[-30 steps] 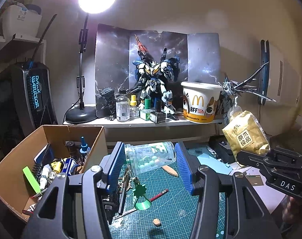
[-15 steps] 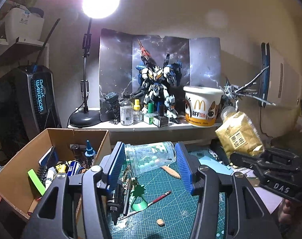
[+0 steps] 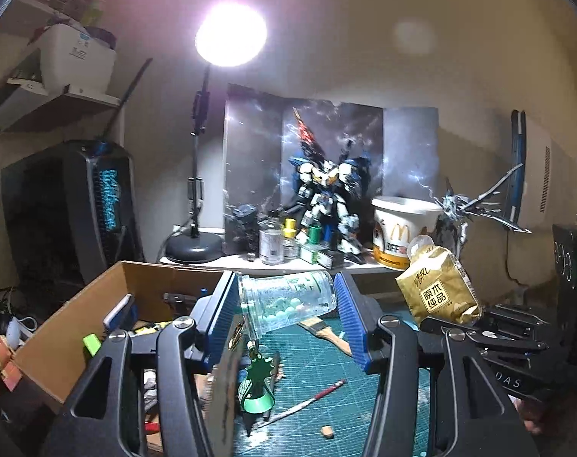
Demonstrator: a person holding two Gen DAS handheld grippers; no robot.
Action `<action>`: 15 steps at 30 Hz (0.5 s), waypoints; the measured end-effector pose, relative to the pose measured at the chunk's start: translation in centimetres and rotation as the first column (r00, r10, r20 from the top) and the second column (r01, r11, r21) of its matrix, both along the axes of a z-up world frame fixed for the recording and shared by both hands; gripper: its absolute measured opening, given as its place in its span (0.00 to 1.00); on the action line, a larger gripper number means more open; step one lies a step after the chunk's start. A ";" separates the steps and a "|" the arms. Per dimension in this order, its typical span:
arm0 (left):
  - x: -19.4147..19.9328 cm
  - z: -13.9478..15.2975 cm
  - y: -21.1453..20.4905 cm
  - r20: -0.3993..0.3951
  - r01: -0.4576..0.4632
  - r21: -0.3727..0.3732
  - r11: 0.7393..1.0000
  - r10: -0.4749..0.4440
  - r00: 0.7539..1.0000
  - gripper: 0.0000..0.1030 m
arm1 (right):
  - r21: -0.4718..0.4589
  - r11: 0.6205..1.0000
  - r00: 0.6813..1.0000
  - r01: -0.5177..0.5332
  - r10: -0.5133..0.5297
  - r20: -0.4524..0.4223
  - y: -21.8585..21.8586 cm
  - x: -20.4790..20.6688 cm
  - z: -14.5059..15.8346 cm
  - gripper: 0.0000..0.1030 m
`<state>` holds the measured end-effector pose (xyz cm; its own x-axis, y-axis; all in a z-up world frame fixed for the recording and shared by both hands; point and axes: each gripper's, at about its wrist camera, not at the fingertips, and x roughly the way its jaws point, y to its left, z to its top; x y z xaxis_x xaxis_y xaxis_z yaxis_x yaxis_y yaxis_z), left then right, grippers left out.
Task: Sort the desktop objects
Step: 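Carry the clear jar and gold packet in both tools toward the cardboard box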
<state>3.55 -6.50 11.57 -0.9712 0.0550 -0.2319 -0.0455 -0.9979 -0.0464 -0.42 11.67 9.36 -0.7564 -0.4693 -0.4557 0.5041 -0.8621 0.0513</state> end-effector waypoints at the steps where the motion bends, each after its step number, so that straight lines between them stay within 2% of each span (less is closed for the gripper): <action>1: 0.2 0.1 -0.3 -0.003 -0.011 -0.001 1.000 0.011 1.000 0.50 | -0.001 1.000 1.000 -0.011 0.011 -0.002 -0.3 0.0 0.0 0.20; 15: 2.7 0.9 -5.2 -0.021 -0.170 0.016 0.985 0.171 0.985 0.50 | -0.011 0.986 0.986 -0.167 0.167 -0.007 -5.6 -0.8 -0.3 0.20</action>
